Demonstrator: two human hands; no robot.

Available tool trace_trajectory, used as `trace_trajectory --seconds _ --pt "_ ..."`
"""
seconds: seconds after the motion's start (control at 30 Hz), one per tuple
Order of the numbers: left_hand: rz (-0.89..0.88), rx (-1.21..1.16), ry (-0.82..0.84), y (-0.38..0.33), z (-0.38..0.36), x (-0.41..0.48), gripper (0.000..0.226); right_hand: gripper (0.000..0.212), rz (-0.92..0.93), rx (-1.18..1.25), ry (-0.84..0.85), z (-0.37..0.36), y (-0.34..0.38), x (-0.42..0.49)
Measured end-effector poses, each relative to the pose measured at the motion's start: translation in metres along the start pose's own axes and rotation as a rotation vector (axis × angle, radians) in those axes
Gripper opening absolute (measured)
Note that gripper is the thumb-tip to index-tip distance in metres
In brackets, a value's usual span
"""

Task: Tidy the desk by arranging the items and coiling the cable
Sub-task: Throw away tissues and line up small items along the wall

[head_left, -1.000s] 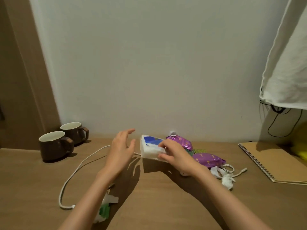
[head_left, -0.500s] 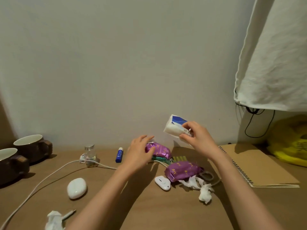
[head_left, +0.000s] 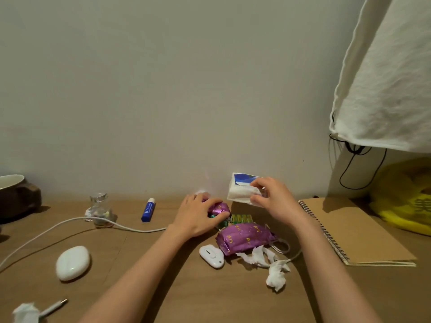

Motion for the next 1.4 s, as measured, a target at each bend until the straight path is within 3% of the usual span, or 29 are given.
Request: trace_trajectory --seconds 0.57,0.77,0.83,0.93,1.03,1.2,1.4 --pt "0.089 0.041 0.103 0.009 0.049 -0.064 0.061 0.029 -0.122 -0.122 0.033 -0.005 -0.017 -0.011" --pt "0.091 -0.052 -0.129 0.001 0.068 -0.049 0.039 0.030 -0.130 -0.105 0.035 -0.004 -0.015 -0.011" --pt "0.047 -0.153 -0.017 -0.005 0.059 -0.034 0.033 0.028 -0.137 -0.083 0.021 -0.002 -0.017 -0.011" --pt "-0.062 -0.239 0.260 -0.025 0.030 -0.014 0.042 0.025 -0.143 -0.041 0.001 0.005 -0.020 -0.012" --pt "-0.101 -0.300 0.412 -0.037 0.006 -0.004 0.048 0.025 -0.131 -0.019 -0.022 0.011 -0.024 -0.013" --pt "-0.106 -0.171 0.545 -0.033 -0.011 -0.006 0.046 0.023 -0.108 0.013 -0.018 0.010 -0.029 -0.010" --pt "-0.104 -0.176 0.561 -0.030 -0.006 -0.026 0.048 0.024 -0.084 0.063 0.000 0.004 -0.022 -0.007"
Point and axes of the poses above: each hand's wrist, its own x-axis towards the middle knuckle, its own z-axis out of the back of the hand, y = z × x, the point moved 4 cm from there along x, towards the middle knuckle, and after that the axes turned 3 degrees about -x, right-handed, at the moved point
